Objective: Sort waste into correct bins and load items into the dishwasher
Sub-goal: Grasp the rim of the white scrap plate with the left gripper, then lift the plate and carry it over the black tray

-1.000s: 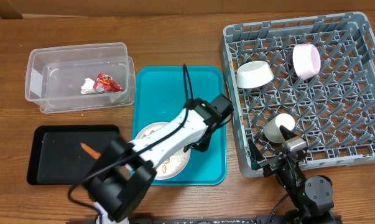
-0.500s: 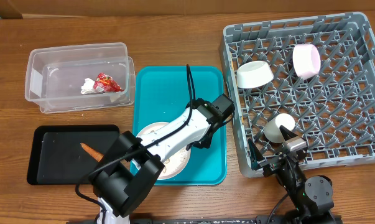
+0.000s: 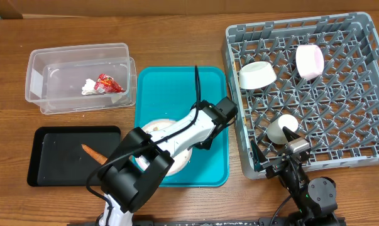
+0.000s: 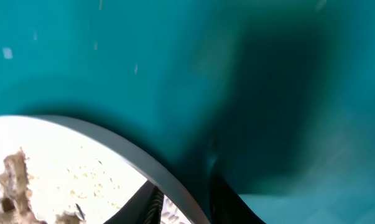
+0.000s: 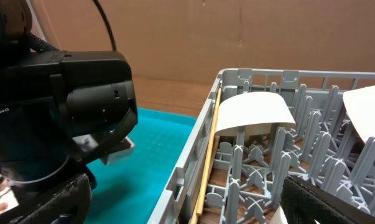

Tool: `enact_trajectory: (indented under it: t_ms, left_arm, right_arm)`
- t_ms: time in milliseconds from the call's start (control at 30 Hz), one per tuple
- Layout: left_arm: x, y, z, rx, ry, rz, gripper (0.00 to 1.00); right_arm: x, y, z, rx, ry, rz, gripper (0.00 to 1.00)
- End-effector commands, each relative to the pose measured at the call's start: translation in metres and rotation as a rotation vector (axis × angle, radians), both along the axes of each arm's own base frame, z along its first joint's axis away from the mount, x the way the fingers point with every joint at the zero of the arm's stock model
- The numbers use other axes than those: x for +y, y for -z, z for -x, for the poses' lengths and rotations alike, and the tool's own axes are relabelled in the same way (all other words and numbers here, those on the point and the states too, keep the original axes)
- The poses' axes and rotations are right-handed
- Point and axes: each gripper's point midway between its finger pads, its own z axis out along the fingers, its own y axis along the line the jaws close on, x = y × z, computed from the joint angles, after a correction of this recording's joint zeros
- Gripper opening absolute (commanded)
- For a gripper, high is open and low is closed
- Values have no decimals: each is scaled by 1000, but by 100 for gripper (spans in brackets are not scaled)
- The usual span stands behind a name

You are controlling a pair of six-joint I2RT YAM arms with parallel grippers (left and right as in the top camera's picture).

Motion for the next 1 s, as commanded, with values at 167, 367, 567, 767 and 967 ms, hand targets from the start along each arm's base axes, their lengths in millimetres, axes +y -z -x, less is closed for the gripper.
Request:
enact_trajectory:
  t_ms: [167, 367, 567, 767, 967]
  left_arm:
    - [5, 7, -20, -57, 139, -96, 18]
    - [3, 10, -11, -11, 129, -67, 6]
    - [0, 12, -8, 1, 114, -46, 4]
    - [3, 9, -4, 13, 81, -52, 4]
    - [0, -22, -5, 10, -15, -64, 4]
  right_arm:
    - [0, -2, 0, -13, -1, -8, 100]
    - [0, -2, 0, -13, -1, -8, 100]
    - [0, -2, 0, -13, -1, -8, 100]
    - [0, -2, 0, -13, -1, -8, 100]
    - [0, -2, 0, -13, -1, -8, 100]
